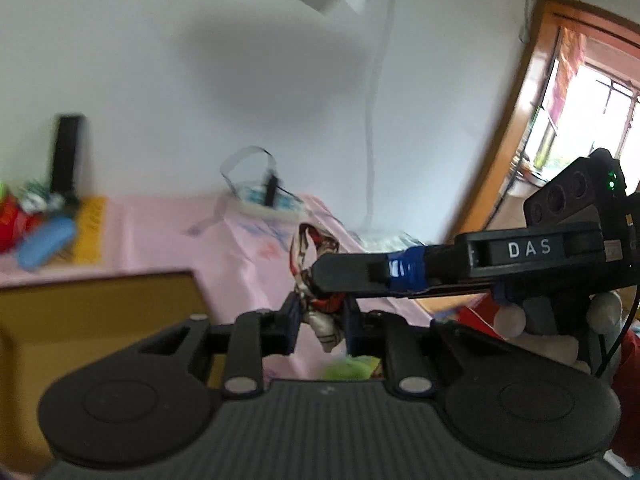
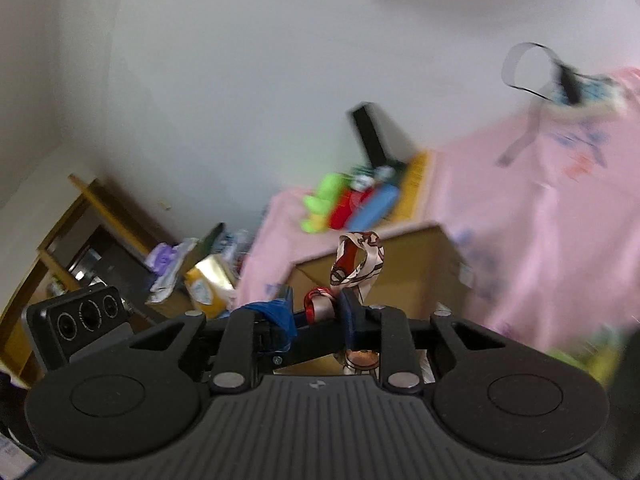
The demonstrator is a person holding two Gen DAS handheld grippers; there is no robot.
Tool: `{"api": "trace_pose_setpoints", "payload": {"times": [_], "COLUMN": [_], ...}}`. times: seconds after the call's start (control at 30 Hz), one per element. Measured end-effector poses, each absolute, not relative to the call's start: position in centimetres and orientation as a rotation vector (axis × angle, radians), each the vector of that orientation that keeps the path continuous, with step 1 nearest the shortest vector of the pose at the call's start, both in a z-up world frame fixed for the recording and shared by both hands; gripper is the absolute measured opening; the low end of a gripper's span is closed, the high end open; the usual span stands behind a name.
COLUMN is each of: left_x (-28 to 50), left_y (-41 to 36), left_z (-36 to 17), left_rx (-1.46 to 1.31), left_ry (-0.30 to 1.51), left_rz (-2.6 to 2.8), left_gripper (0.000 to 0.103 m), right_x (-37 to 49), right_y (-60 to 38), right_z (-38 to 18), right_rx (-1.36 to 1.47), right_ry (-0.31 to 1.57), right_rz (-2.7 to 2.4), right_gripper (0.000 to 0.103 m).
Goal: Organize soft objects
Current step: 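Carry the small plush into the cardboard box and open the right gripper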
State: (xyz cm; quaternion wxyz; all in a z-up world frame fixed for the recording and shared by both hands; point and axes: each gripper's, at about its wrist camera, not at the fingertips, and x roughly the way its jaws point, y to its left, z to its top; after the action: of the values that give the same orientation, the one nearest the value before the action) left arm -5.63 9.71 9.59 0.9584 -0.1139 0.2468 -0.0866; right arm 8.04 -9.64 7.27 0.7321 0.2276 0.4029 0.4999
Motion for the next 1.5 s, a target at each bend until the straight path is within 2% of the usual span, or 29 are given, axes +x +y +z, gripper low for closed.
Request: {"api": "trace_pose_setpoints", "payload": {"times": [0.27,0.5,1.0,1.13,1.17,1.23,1.37,1.5], "left_x": [-8.3,-10.1,-8.8,-8.6,-8.6,-8.7,-8.6,-8.9], "left_y": [18.7,25.3,30.8,31.0,31.0,30.7,30.1,29.8], "left_z": [11.1,10.9,1.9,0.6,0.5,0.6,0.5,0.6], "left_rx": [-0.164,-0.144,-0.144,-0.139,-0.139,-0.133,-0.102,-0.109], "left_ry": [0.484,0.488,0.793,0.841,0.841,0.833,0.845,0.849], "left_rz": [-0.008,0.108,0.229,0.258,0.26,0.266,0.285,0.304], "left_gripper": [0.016,0.016,0.018,0.029,0.037,0.045,0.051,0.051], "right_x": [8.6,9.2,7.5,7.1,7.0,7.0,7.3,7.3], "right_y": [2.4,9.2,15.5,16.0,16.1,16.1,15.4,15.1], "right_z": [7.8,6.2,-4.1,-5.0,-5.2,-5.5,-5.6,-5.3], "right_rx": [0.477,0.603,0.737,0.682,0.669,0.64,0.623,0.634], "right_ry": [0.87,0.92,1.281,1.342,1.35,1.353,1.342,1.33], "right_rz": [1.21,1.278,1.088,1.047,1.037,1.025,1.016,1.027], "right_gripper": [0.007,0.007,0.007,0.012,0.013,0.013,0.014,0.015]}}
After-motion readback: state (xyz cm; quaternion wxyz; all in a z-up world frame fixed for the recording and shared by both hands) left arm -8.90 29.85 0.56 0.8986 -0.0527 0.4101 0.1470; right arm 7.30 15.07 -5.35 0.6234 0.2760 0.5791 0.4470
